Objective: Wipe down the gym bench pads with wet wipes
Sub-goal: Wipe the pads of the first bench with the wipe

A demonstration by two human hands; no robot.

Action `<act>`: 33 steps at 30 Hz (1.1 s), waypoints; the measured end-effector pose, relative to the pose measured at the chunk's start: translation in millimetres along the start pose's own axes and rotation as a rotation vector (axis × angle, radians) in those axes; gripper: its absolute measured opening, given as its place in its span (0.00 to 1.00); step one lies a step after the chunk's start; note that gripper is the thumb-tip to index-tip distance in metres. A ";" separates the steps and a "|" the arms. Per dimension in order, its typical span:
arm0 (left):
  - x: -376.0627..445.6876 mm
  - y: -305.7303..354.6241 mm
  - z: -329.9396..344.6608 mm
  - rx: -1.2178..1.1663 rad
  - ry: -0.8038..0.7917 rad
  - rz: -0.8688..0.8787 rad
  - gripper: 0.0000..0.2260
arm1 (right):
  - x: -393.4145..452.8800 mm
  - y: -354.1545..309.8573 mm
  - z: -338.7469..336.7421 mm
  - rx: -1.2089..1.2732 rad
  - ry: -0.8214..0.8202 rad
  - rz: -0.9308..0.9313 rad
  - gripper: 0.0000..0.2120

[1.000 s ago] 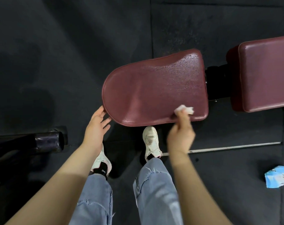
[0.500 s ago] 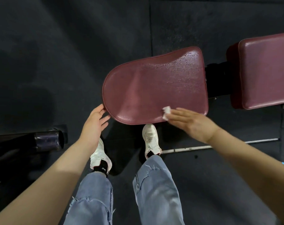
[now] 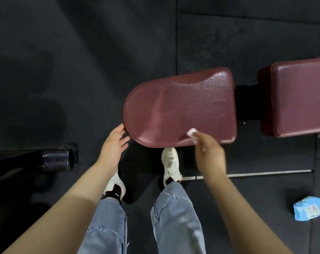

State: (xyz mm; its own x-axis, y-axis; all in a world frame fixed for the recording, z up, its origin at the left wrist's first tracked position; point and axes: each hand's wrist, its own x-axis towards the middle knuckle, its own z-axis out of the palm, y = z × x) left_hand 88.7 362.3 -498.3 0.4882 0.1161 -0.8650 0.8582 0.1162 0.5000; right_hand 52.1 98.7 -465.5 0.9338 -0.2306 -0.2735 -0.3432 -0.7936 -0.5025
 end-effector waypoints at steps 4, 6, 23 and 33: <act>4.1 5.1 -8.7 -0.018 -0.018 -0.021 0.20 | 5.7 -71.7 53.4 0.112 -0.284 -0.364 0.12; 2.8 5.9 -13.0 0.001 -0.033 -0.008 0.19 | 16.2 -88.8 74.3 0.005 -0.398 -0.567 0.08; 9.5 4.0 -21.5 0.021 -0.069 -0.053 0.18 | 96.4 -145.5 113.2 -0.516 -0.378 -0.784 0.05; 17.7 -0.2 -20.9 0.097 -0.037 -0.001 0.18 | 166.1 -127.4 93.0 -0.562 0.023 -0.632 0.04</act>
State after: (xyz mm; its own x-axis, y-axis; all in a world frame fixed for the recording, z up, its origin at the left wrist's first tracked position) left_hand 93.9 385.0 -512.8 0.4909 0.0797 -0.8676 0.8693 0.0204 0.4938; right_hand 241.5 213.9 -523.1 0.9371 0.3441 -0.0585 0.3399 -0.9378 -0.0709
